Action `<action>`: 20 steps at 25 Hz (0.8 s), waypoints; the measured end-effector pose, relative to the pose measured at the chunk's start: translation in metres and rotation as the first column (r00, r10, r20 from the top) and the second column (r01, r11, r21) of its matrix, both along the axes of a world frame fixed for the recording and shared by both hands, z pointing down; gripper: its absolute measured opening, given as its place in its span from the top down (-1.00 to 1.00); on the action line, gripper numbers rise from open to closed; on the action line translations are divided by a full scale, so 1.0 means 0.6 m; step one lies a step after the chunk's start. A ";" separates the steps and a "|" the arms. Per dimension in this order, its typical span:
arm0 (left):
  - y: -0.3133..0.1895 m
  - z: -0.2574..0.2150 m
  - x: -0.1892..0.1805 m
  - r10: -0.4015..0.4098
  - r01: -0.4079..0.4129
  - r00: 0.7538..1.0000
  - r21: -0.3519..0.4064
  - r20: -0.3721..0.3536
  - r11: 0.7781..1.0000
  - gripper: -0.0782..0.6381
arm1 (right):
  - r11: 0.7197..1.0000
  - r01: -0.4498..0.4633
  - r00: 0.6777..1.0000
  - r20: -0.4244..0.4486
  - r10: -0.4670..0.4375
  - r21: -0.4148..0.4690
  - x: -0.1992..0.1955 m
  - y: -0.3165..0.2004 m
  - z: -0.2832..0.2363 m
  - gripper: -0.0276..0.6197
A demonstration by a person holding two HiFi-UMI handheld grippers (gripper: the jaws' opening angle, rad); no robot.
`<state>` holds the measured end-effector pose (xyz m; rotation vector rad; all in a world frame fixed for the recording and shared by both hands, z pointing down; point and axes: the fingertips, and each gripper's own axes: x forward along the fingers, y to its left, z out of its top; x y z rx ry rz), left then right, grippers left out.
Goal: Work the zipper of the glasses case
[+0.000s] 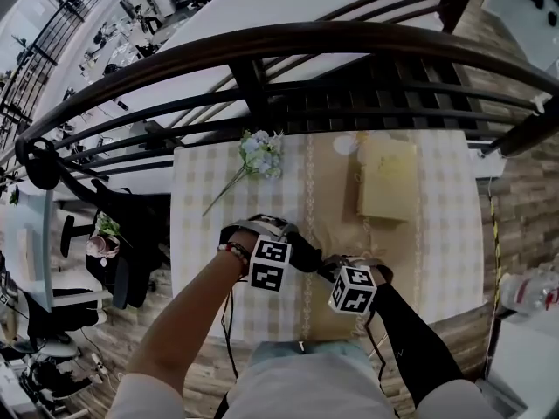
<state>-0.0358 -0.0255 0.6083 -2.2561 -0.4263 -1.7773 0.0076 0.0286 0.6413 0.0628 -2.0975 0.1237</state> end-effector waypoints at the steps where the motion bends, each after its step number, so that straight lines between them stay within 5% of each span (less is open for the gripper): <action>1: 0.003 0.004 -0.005 0.030 -0.030 0.999 -0.010 0.021 1.000 -0.25 | 1.000 -0.005 1.000 0.002 0.005 -0.001 0.000 0.000 0.000 0.82; 10: -0.024 0.047 0.002 0.091 -0.098 0.992 0.074 0.090 0.992 -0.29 | 1.000 -0.021 1.000 0.012 0.021 -0.004 0.003 -0.003 -0.007 0.82; 15: -0.023 0.035 -0.005 -0.067 0.063 0.994 0.045 0.087 0.997 -0.18 | 0.994 -0.109 0.994 0.008 0.108 0.029 0.033 -0.035 -0.012 0.82; 20: 0.000 0.017 -0.013 -0.253 0.256 0.966 -0.048 0.061 0.965 -0.08 | 0.982 -0.174 0.985 0.002 0.174 0.069 0.053 -0.071 -0.012 0.82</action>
